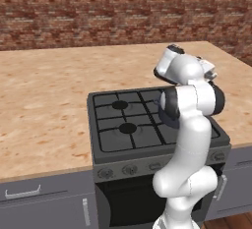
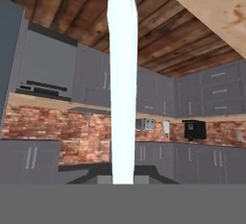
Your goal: Put the sweet potato and eggplant in the pot. Retrieve the spatula and lightly stir the vegetables in the pot.
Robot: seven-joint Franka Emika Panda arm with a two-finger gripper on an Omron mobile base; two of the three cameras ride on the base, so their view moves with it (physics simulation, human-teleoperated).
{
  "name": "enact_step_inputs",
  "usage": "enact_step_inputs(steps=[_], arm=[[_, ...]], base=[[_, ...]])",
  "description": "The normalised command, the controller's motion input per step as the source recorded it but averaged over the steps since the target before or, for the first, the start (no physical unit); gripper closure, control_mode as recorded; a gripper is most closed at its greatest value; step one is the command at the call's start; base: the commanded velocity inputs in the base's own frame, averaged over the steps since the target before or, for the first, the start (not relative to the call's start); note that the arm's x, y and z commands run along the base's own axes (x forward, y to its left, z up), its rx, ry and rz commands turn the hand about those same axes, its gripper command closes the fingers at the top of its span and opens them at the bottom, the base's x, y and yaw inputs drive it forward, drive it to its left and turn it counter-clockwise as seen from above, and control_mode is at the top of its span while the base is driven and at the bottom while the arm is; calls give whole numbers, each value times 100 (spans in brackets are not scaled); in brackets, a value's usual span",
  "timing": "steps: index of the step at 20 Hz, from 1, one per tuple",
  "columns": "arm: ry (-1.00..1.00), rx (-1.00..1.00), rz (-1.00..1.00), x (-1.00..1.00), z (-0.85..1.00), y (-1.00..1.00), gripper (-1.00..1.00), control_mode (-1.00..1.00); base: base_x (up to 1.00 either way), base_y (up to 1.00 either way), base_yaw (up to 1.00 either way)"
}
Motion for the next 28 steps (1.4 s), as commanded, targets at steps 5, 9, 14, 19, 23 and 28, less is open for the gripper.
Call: enact_step_inputs(steps=[5,9,14,19,23,28], arm=[[1,-5,2,0,-22,20,100,-100],[1,-4,1,6,-11,11,100,-100],[1,-4,0,9,-10,9,100,-100],[4,-4,0,5,-19,10,100,-100],[6,-3,0,4,-28,8,100,-100],[3,-2,0,15,-10,3,100,-100]], base=[[0,0,0],[0,0,0],[0,0,0],[0,0,0],[0,0,0],[0,0,0]])
